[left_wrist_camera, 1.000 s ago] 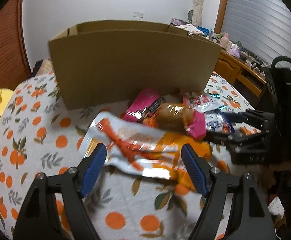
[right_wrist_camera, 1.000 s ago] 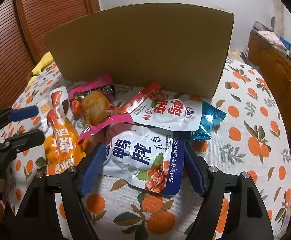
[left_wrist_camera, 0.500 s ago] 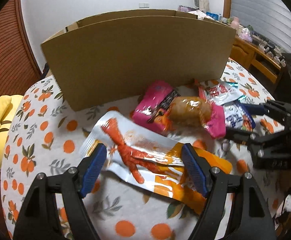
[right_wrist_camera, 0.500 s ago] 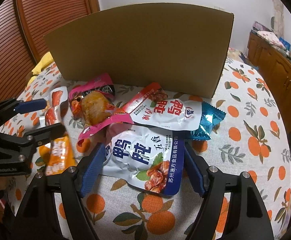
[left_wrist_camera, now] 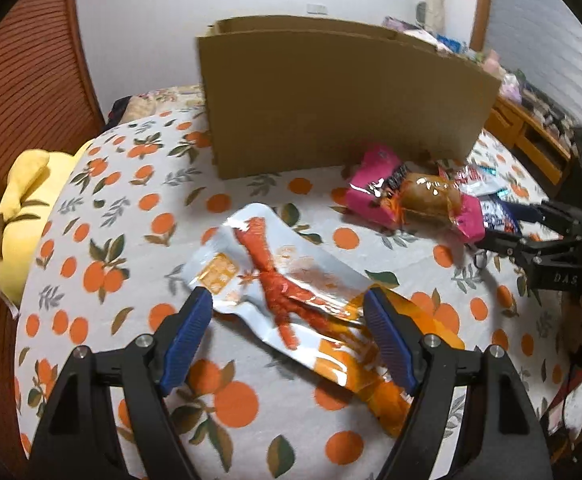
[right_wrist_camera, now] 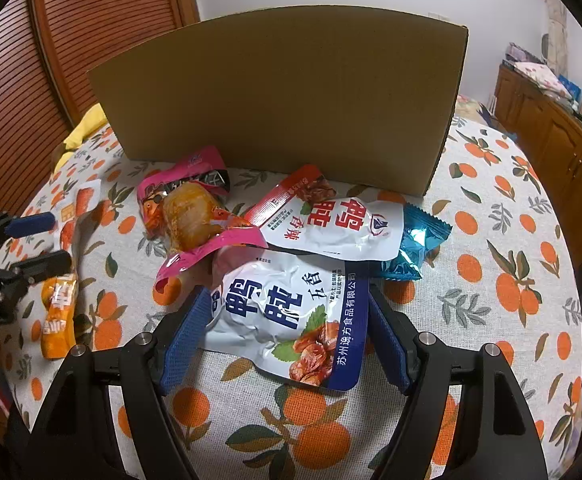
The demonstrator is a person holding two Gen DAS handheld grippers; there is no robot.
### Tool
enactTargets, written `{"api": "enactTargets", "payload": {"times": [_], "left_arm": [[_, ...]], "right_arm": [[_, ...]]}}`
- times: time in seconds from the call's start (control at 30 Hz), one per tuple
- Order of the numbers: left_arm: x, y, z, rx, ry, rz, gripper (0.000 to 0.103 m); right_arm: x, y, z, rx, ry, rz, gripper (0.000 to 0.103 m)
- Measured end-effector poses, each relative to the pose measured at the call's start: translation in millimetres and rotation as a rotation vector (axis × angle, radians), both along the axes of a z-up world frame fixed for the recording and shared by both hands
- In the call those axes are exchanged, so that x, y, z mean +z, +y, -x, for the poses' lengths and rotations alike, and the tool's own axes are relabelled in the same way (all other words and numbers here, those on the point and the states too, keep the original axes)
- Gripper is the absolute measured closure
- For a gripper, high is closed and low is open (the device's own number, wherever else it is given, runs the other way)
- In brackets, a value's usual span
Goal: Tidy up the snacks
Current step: 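Grasp the orange-white chicken-feet pouch with the left tool while the right tool grasps the white duck pouch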
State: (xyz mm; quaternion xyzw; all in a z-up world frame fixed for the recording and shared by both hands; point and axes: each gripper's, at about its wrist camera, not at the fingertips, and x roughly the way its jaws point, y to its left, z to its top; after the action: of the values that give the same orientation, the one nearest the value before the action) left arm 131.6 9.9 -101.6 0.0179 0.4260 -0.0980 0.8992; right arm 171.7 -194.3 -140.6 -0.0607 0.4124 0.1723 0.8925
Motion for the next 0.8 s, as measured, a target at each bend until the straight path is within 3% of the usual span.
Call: {"api": "enactTargets", "payload": {"times": [0.1, 0.27, 0.47, 0.63, 0.8], "left_arm": [[1, 14, 3, 0.047, 0.000, 0.045, 0.024], [-10, 26, -6, 0.065, 0.069, 0.158, 0.024], [-11, 21, -25, 0.078, 0.094, 0.191, 0.025], [-11, 6, -39, 0.063, 0.105, 0.172, 0.025], [-14, -18, -48, 0.026, 0.114, 0.083, 0.025]], "right_arm": [[0, 0, 0, 0.000, 0.000, 0.000, 0.025], [0, 0, 0, 0.000, 0.000, 0.000, 0.025], [0, 0, 0, 0.000, 0.000, 0.000, 0.025], [0, 0, 0, 0.000, -0.001, 0.000, 0.025], [0, 0, 0, 0.000, -0.001, 0.000, 0.025]]}}
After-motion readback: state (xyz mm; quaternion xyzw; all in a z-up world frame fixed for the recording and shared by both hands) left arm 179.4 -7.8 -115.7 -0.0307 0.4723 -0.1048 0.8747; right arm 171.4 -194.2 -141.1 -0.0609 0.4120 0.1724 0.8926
